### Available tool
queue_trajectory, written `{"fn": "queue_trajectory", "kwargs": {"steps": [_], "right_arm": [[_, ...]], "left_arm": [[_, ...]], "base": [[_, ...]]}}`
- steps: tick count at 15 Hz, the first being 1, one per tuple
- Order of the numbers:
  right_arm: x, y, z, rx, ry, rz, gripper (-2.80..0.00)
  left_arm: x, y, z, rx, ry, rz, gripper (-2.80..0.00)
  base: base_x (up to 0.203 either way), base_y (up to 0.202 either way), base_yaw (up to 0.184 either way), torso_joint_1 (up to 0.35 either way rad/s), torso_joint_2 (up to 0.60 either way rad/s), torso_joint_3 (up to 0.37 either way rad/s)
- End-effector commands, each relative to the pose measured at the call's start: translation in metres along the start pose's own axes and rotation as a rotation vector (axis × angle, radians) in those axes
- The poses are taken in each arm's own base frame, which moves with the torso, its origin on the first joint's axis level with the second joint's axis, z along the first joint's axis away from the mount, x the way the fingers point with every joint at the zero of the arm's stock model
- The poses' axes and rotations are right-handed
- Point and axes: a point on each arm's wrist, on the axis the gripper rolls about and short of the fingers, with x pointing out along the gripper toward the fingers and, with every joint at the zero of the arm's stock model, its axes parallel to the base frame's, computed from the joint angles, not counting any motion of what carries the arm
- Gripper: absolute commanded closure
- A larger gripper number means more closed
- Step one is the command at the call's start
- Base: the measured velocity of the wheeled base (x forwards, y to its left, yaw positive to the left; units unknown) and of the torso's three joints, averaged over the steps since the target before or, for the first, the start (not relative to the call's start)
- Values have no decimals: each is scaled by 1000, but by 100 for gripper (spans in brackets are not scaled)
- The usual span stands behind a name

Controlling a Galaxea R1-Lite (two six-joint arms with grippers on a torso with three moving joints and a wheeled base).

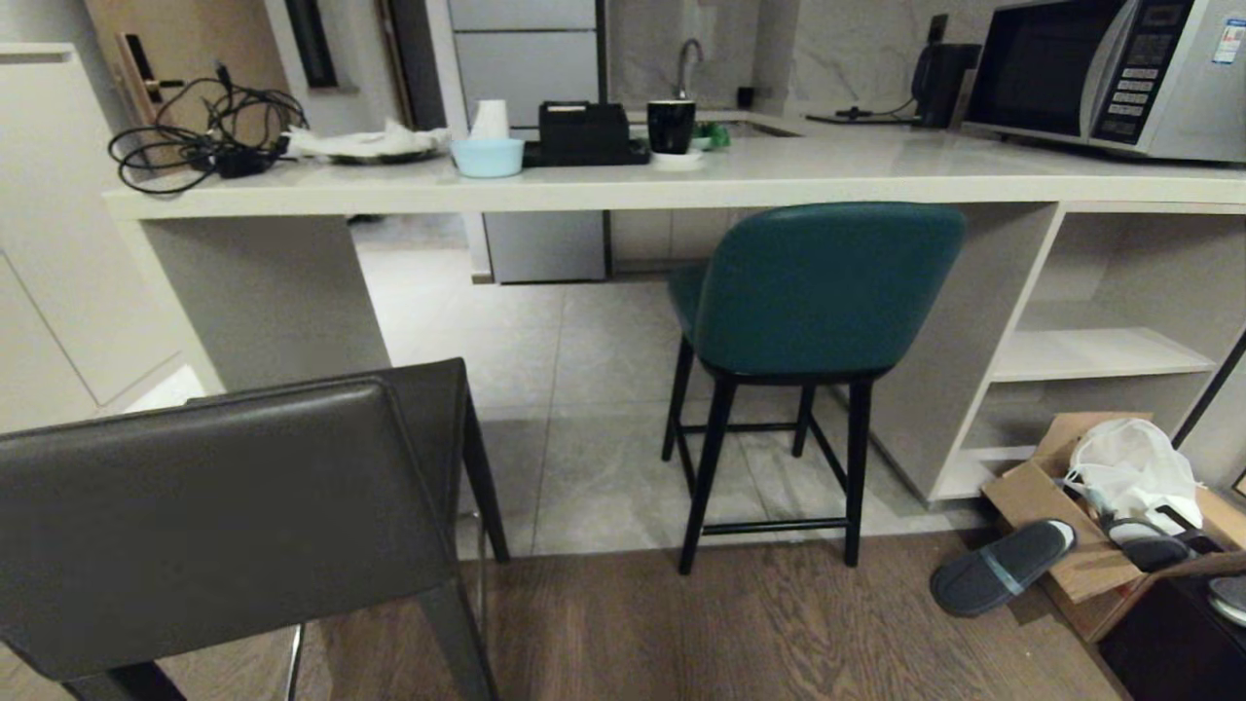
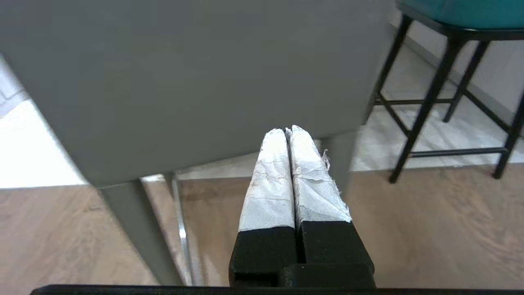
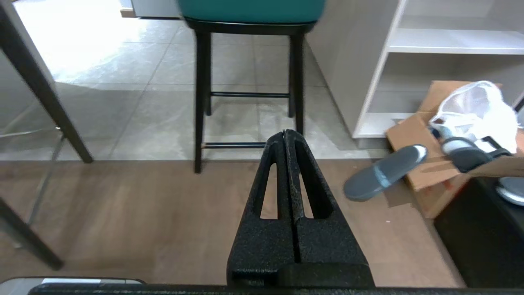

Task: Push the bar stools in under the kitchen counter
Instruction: Push the gray chair back under the dining table

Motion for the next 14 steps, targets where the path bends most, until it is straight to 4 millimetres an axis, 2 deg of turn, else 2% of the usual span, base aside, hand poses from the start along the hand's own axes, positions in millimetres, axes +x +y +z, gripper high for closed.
{"fn": "queue_trajectory", "kwargs": {"steps": [1,8,14], "right_arm": [[0,0,0,-1,0,0,0],[0,0,0,-1,0,0,0],[0,0,0,-1,0,0,0]], "left_arm": [[1,0,-5,0,19,-1,0],[1,0,-5,-2,20,0,0],[1,0,-5,-2,20,0,0]], "base": [[0,199,-1,2,1,2],[0,188,0,0,0,2],[0,11,0,0,0,0]]}}
